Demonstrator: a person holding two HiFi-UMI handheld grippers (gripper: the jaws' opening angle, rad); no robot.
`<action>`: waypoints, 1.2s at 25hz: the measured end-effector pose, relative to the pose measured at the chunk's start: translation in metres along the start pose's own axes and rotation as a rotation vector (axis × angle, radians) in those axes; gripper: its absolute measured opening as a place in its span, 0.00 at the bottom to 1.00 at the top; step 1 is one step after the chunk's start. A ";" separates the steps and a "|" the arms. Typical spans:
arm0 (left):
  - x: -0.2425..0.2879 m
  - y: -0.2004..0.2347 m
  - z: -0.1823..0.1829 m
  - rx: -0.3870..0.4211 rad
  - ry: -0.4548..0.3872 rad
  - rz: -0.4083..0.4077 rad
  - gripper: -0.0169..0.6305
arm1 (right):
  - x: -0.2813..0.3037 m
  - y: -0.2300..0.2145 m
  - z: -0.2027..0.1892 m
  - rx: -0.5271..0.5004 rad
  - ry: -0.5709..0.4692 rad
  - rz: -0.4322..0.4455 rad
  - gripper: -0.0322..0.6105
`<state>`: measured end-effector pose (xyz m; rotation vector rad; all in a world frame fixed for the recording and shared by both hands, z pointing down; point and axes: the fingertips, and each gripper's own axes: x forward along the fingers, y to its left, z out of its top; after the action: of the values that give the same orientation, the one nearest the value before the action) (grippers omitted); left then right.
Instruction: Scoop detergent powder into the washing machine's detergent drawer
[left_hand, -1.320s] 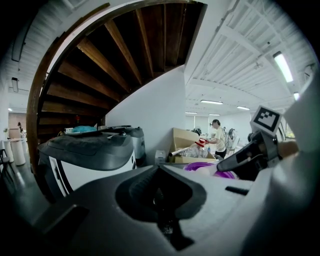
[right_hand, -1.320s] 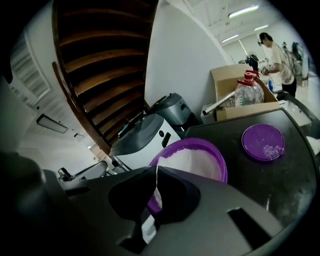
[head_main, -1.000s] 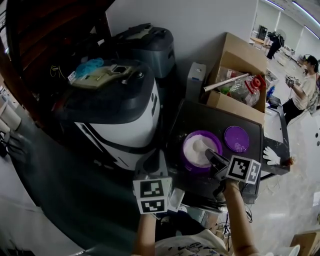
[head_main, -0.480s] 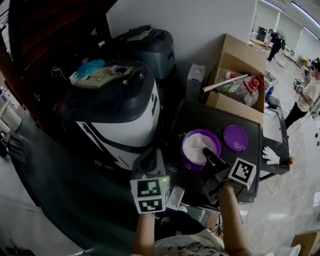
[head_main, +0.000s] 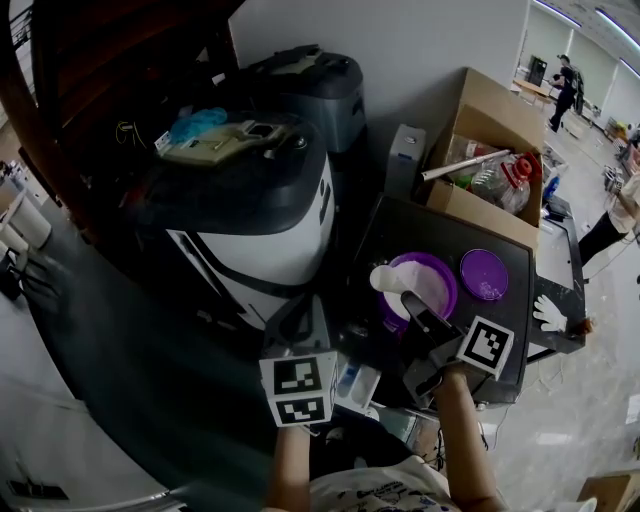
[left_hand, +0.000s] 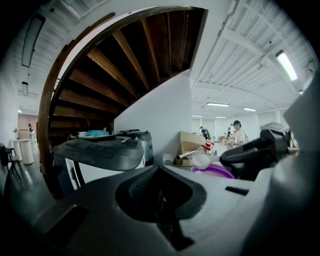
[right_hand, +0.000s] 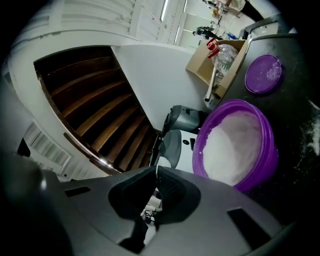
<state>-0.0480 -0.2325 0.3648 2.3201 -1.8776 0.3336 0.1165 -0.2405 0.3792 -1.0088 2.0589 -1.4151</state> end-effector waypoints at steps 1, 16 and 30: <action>-0.002 0.004 -0.001 -0.002 0.002 0.007 0.03 | 0.002 0.002 -0.004 0.006 0.007 0.005 0.08; -0.039 0.046 -0.034 -0.024 0.054 0.058 0.03 | 0.020 0.018 -0.066 0.006 0.096 0.042 0.08; -0.055 0.058 -0.068 -0.030 0.101 0.031 0.03 | 0.015 -0.002 -0.114 -0.037 0.155 -0.030 0.08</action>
<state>-0.1214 -0.1765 0.4146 2.2137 -1.8595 0.4152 0.0268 -0.1841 0.4244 -0.9762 2.1957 -1.5193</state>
